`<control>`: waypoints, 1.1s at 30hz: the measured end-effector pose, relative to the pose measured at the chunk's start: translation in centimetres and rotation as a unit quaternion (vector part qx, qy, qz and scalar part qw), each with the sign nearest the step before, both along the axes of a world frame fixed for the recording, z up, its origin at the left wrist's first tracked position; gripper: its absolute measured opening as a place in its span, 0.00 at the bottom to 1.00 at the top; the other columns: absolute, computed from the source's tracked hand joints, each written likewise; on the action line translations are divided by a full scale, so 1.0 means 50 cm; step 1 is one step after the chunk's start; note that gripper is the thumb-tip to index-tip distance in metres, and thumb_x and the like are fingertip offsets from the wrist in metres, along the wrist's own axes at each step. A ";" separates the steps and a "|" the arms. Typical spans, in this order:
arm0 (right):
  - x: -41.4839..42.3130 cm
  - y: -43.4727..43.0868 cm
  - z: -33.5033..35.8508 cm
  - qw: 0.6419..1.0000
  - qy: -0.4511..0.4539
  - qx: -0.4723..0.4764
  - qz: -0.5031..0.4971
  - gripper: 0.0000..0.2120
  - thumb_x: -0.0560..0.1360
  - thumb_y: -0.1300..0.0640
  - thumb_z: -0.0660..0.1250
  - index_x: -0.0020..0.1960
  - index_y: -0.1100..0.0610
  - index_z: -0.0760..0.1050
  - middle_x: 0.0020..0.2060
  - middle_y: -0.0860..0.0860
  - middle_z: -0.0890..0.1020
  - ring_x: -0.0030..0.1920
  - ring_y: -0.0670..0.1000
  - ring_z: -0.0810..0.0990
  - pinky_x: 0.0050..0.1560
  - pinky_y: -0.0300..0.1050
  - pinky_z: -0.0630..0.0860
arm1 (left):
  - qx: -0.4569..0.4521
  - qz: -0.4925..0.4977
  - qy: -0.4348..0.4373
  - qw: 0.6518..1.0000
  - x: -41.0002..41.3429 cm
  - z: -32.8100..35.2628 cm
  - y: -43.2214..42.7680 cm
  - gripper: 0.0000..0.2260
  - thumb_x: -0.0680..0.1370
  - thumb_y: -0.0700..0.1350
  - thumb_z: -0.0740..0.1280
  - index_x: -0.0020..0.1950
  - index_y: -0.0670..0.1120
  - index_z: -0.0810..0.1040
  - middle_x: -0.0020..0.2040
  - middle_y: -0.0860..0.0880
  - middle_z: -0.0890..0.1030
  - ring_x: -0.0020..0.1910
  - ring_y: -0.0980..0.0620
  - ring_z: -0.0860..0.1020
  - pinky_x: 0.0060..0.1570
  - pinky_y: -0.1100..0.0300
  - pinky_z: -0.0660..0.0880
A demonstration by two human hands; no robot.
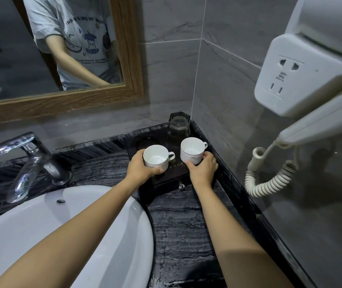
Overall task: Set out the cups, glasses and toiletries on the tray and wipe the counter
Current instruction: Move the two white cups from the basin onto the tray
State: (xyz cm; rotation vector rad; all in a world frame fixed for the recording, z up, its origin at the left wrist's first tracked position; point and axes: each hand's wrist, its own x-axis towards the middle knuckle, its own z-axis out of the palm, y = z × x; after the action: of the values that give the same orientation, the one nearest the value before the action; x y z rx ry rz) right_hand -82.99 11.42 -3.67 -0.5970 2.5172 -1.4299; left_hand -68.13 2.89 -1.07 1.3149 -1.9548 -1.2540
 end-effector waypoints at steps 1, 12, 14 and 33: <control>0.000 -0.003 0.000 1.000 0.001 0.000 -0.006 0.28 0.67 0.58 0.75 0.62 0.64 0.69 0.62 0.61 0.74 0.64 0.60 0.67 0.65 0.52 0.67 | -0.001 0.001 0.000 1.000 0.000 0.000 0.001 0.33 0.62 0.40 0.78 0.65 0.45 0.70 0.61 0.49 0.75 0.54 0.53 0.71 0.53 0.59 0.69; 0.010 -0.009 0.006 1.000 0.010 0.017 -0.019 0.27 0.67 0.57 0.76 0.61 0.65 0.69 0.62 0.61 0.73 0.65 0.60 0.67 0.64 0.51 0.67 | -0.016 0.003 -0.020 1.000 -0.001 0.003 0.000 0.34 0.62 0.41 0.79 0.65 0.45 0.69 0.63 0.47 0.75 0.58 0.49 0.73 0.54 0.58 0.69; 0.012 -0.007 0.009 1.000 0.012 0.020 -0.016 0.27 0.67 0.57 0.75 0.61 0.65 0.69 0.62 0.61 0.73 0.65 0.60 0.67 0.64 0.51 0.67 | -0.014 -0.002 -0.022 1.000 -0.001 0.004 -0.001 0.34 0.62 0.41 0.79 0.65 0.45 0.69 0.63 0.47 0.75 0.57 0.50 0.73 0.53 0.59 0.69; 0.143 0.062 0.050 0.901 0.079 0.358 0.232 0.25 0.77 0.47 0.61 0.67 0.61 0.64 0.68 0.59 0.67 0.69 0.60 0.64 0.65 0.56 0.67 | -0.070 -0.117 -0.271 0.953 0.173 0.016 -0.017 0.18 0.72 0.54 0.65 0.53 0.43 0.78 0.55 0.42 0.79 0.57 0.43 0.75 0.54 0.55 0.71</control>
State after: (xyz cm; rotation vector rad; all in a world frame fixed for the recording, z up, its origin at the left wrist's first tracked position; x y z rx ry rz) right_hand -75.83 14.52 -1.17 -1.0697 2.5078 -0.2606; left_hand -59.47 2.04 -0.26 1.5004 -2.5906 -0.8821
